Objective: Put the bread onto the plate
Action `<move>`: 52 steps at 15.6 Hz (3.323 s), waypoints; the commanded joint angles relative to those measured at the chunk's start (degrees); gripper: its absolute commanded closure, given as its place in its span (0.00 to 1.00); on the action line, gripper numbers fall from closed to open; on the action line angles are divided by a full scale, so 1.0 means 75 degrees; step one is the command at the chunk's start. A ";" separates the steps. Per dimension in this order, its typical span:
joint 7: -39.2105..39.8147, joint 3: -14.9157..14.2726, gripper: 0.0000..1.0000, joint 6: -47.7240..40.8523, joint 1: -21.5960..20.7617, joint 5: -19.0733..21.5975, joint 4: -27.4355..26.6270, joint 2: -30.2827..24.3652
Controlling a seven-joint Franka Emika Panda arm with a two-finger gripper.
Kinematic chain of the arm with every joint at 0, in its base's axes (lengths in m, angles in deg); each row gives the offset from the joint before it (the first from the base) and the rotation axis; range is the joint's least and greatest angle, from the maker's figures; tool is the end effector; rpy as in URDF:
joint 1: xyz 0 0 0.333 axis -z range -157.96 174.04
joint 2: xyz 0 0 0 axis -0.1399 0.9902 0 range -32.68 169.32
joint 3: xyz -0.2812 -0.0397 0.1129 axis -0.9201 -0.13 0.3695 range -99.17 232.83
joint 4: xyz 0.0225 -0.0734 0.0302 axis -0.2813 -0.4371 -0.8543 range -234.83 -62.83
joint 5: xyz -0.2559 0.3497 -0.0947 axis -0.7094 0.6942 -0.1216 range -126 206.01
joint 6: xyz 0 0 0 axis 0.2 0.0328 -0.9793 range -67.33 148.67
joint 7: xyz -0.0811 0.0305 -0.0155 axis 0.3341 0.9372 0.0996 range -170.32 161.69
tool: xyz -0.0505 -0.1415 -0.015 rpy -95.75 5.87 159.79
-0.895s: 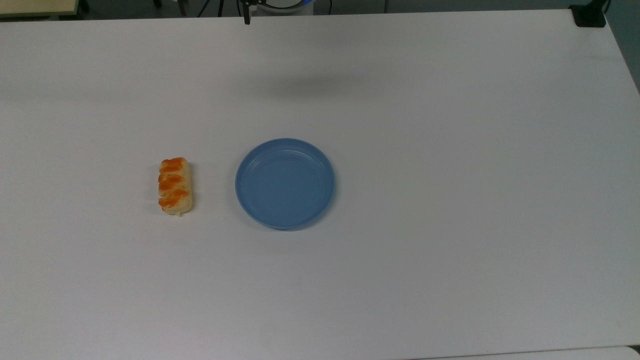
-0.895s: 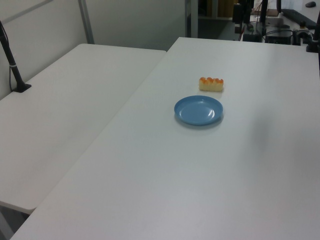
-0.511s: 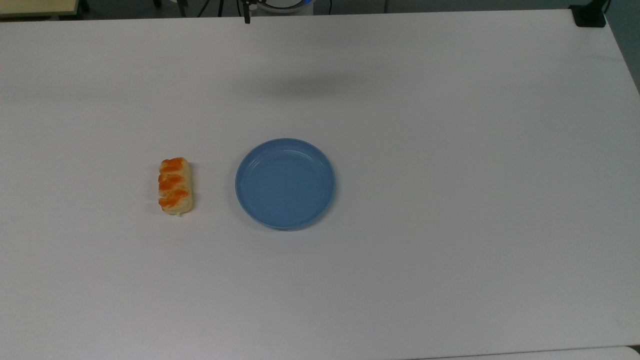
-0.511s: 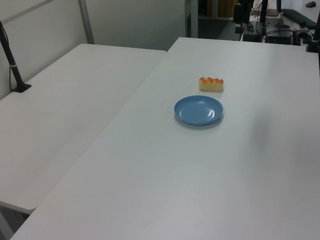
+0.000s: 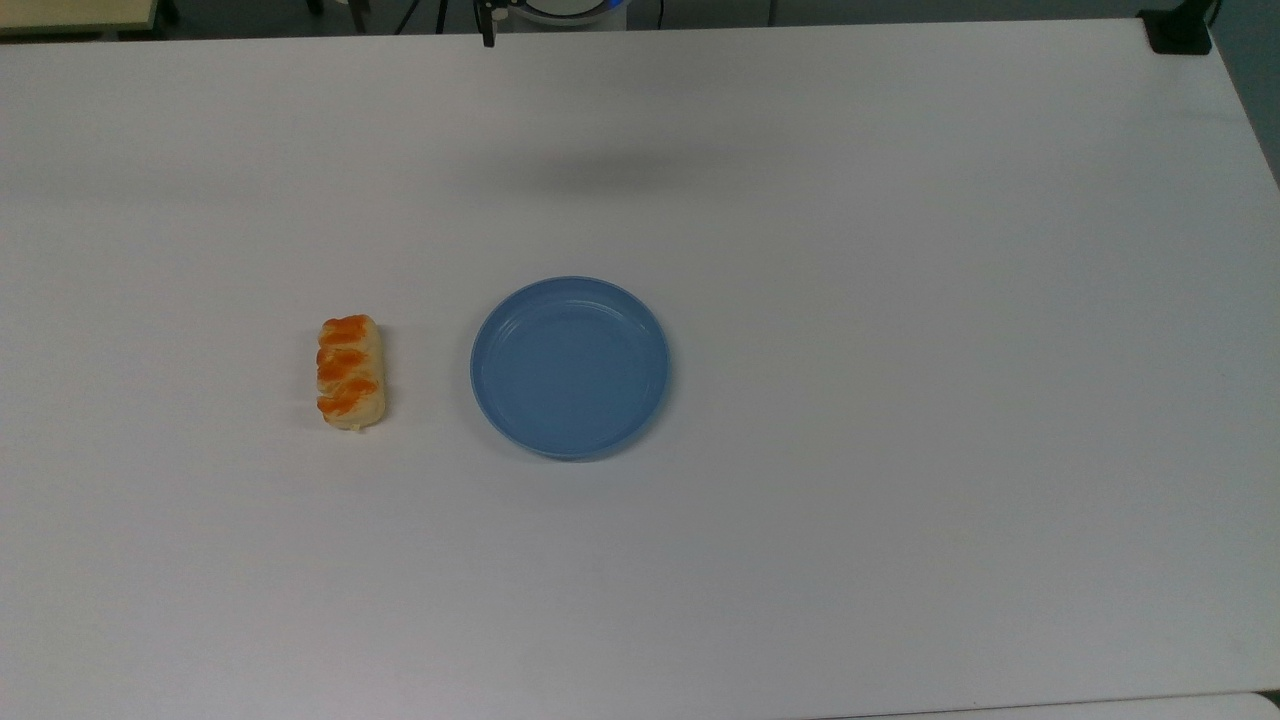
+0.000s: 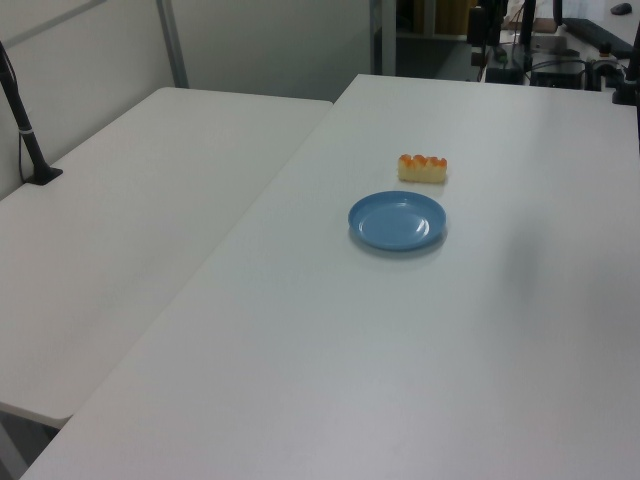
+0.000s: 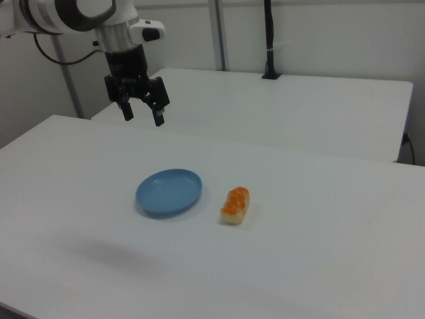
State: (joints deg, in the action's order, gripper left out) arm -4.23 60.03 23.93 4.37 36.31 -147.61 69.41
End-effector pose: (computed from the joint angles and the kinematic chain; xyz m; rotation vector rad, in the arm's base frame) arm 0.6116 -0.0425 0.5704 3.0735 -0.0815 0.0076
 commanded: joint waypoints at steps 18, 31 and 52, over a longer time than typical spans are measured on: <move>0.1969 -0.0031 0.00 0.1219 0.1274 0.0129 -0.0046 0.0966; 0.2298 -0.0043 0.00 0.2953 0.1954 0.0000 -0.0057 0.2325; 0.0894 0.0168 0.00 0.3961 0.1603 0.0059 -0.0046 0.3825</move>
State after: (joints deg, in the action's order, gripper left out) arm 7.52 61.02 52.02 18.27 36.46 -147.87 96.16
